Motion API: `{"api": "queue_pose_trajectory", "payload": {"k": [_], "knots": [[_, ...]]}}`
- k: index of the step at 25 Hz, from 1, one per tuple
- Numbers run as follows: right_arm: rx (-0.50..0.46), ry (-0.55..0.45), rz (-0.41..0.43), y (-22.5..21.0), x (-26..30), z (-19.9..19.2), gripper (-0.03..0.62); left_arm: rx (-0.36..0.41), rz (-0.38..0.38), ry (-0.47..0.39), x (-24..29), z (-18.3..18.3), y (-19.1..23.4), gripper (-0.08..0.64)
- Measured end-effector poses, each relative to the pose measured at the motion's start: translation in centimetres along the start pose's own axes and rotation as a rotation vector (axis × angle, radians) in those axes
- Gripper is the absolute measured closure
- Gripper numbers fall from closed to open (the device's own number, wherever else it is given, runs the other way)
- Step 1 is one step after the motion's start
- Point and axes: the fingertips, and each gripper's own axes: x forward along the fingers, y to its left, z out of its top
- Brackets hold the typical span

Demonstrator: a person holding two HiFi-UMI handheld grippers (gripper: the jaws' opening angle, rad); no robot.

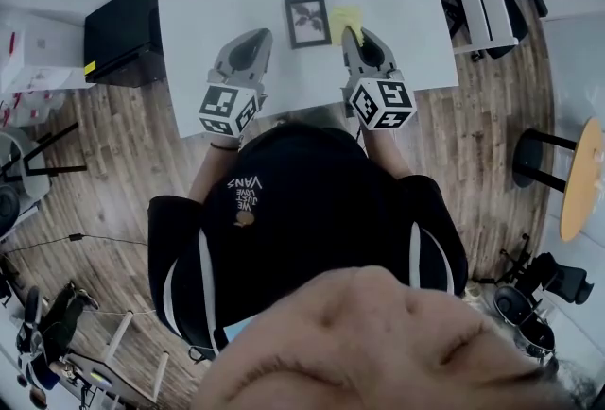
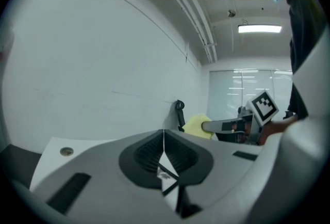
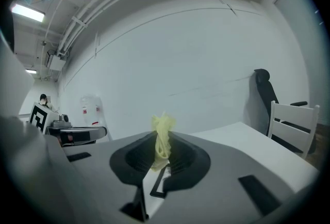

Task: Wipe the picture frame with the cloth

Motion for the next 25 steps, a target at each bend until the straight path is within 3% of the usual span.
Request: {"api": "queue_pose_trajectory", "payload": {"k": [14,25], "knots": [[0.002,0.044,0.056,-1.9,5.8,0.2,0.545,-0.033,0.063,0.032,3.5,-0.8,3.0,0.543],[0.012,0.084,0.085,-3.0,9.4,-0.2,0.545,-0.062,0.07,0.063,6.2,-2.0,4.3,0.543]]}}
